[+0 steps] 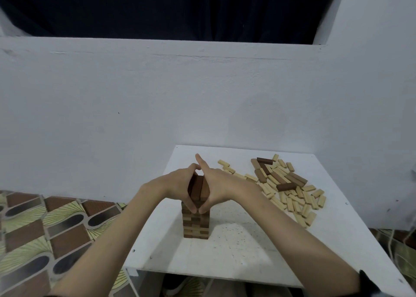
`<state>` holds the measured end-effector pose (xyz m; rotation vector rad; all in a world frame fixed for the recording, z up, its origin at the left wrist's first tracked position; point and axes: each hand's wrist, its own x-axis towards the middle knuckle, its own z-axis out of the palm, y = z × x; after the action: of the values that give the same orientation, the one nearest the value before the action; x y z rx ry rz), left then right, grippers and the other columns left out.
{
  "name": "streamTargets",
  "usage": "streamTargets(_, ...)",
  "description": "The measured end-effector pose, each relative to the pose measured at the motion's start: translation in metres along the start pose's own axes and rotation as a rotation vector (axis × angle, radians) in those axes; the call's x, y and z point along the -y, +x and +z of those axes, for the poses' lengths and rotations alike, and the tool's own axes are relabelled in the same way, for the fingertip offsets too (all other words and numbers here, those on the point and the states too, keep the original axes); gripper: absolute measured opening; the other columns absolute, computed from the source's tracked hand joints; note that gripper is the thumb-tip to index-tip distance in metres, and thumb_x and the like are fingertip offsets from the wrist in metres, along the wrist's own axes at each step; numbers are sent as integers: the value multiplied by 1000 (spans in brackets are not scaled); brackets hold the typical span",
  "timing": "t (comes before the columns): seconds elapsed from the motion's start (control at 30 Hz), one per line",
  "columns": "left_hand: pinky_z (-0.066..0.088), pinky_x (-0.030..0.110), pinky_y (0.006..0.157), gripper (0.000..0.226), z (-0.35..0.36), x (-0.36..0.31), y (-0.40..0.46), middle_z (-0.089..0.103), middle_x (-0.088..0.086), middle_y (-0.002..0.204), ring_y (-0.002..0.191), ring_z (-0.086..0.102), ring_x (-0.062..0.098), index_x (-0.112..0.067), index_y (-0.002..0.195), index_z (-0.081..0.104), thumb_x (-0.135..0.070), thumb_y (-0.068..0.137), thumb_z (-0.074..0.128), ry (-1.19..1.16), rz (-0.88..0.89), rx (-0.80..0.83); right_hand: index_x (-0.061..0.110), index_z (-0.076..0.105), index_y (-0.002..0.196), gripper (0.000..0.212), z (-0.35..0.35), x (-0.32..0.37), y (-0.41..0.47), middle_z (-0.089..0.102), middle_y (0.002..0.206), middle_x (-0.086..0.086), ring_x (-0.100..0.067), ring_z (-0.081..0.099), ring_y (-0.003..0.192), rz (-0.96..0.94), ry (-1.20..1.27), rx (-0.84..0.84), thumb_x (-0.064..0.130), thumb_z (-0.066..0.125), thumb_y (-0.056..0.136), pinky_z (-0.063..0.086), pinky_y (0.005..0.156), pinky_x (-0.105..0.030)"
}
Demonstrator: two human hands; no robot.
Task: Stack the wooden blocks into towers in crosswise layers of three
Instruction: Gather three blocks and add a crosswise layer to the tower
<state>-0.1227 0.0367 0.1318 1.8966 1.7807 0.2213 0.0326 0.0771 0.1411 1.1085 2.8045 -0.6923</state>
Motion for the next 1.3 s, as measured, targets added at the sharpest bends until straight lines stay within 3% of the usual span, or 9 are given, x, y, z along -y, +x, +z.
streamTargets(0.17,51,30,87,108,1,0,0,52,-3,123,107,55,18,-20,139,22,-23,55,90,-9,8,-19,29,-25,147,139,-2,2,1,54,103,-2,-19,57,81,13,40,12,23,87,65,57,74,-40)
streamTargets(0.3,52,31,88,106,2,1,1,53,-4,121,106,56,17,-20,138,24,-24,55,90,-8,8,-21,29,-24,147,139,-3,3,2,56,116,-9,-18,55,80,19,46,22,20,87,65,57,73,-40)
streamTargets(0.77,50,25,79,93,3,-2,0,54,-5,109,99,55,16,-18,125,30,-23,55,90,-38,1,-25,34,-25,146,140,1,0,2,52,124,-9,-27,58,101,2,40,-1,27,88,63,54,82,-42)
streamTargets(0.87,51,30,86,94,4,0,1,52,-3,119,106,53,17,-20,124,31,-26,53,91,-26,10,-28,35,-26,145,142,1,0,2,47,134,-7,-27,55,111,-1,33,0,28,89,62,52,87,-43)
streamTargets(0.97,39,35,106,115,-3,6,-1,32,-7,144,132,33,16,-23,142,21,-35,52,91,-36,14,-30,33,-28,145,144,-6,0,-2,29,152,-5,-27,38,133,2,23,9,29,89,62,43,101,-43)
streamTargets(1.07,26,28,110,120,-16,7,-13,27,-14,143,135,24,7,-25,145,19,-63,50,80,-218,16,-85,30,-30,144,145,-19,-7,-10,18,158,-6,-25,26,142,9,49,13,33,89,61,34,109,-39)
streamTargets(1.13,26,24,106,101,-20,8,-18,35,-17,135,129,31,3,-25,140,30,-76,59,62,-361,21,-245,29,-25,147,142,-30,-15,-17,16,159,-2,-21,21,144,18,137,2,35,88,62,27,111,-36)
streamTargets(1.23,30,24,101,53,-9,14,-13,46,-10,130,128,40,9,-20,131,42,-55,93,33,-667,-8,-528,30,-10,152,125,-38,-26,-25,21,157,7,-13,23,143,34,376,-82,47,80,68,24,108,-30)
streamTargets(1.3,29,30,107,55,6,19,-7,47,-3,134,132,39,15,-16,132,43,-51,98,18,-923,-33,-592,27,4,153,110,-32,-25,-26,26,155,6,-11,25,142,28,600,-195,58,69,70,26,110,-32)
